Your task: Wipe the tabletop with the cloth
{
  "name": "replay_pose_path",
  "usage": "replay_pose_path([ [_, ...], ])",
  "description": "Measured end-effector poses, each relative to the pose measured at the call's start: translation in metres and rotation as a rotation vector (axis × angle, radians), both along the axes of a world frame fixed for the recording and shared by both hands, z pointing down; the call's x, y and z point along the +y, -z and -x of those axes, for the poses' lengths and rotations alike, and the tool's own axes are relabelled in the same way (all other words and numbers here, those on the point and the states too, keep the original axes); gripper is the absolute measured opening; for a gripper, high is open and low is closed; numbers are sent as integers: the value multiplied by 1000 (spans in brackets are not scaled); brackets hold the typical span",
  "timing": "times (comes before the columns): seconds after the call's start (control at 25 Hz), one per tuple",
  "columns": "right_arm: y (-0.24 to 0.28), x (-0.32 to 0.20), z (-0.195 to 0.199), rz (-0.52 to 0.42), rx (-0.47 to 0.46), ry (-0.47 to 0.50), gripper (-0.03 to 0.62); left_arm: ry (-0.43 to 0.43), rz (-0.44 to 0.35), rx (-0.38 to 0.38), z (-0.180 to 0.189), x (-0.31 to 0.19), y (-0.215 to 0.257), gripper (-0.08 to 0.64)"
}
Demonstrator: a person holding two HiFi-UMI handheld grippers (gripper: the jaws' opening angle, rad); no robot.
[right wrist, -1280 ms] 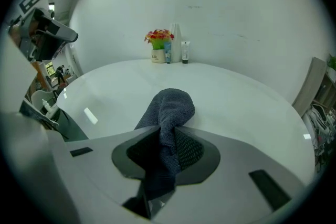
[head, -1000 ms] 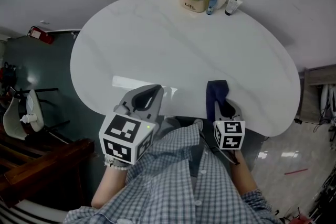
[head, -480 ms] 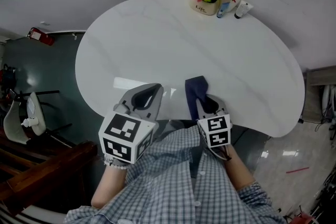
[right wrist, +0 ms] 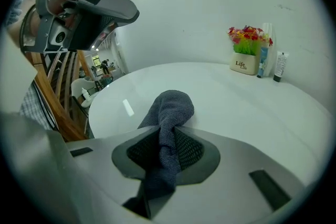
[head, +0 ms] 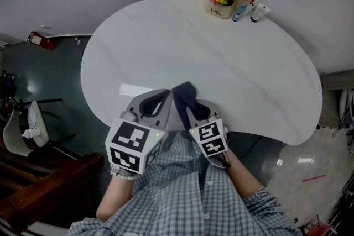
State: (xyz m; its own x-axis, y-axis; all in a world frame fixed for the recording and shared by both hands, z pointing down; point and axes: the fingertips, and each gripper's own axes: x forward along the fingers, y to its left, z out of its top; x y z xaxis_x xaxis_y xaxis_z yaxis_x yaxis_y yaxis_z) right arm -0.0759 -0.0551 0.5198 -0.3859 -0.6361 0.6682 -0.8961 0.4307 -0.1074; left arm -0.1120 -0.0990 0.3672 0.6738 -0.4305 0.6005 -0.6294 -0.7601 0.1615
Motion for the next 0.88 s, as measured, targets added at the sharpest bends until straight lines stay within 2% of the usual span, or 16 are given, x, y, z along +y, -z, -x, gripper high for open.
replay_pose_path([
  [0.2, -1, -3, 1, 2, 6, -19, 78, -4, -1, 12, 5, -5, 0, 2],
  [0.48, 0, -6, -7, -19, 62, -51, 78, -38, 5, 19, -6, -1, -1, 2],
  [0.68, 1, -17, -36, -46, 90, -85, 78, -56, -5, 13, -20, 0, 1, 2],
  [0.88, 1, -24, -81, -36, 99, -168, 78, -60, -4, 17, -36, 1, 3, 2],
])
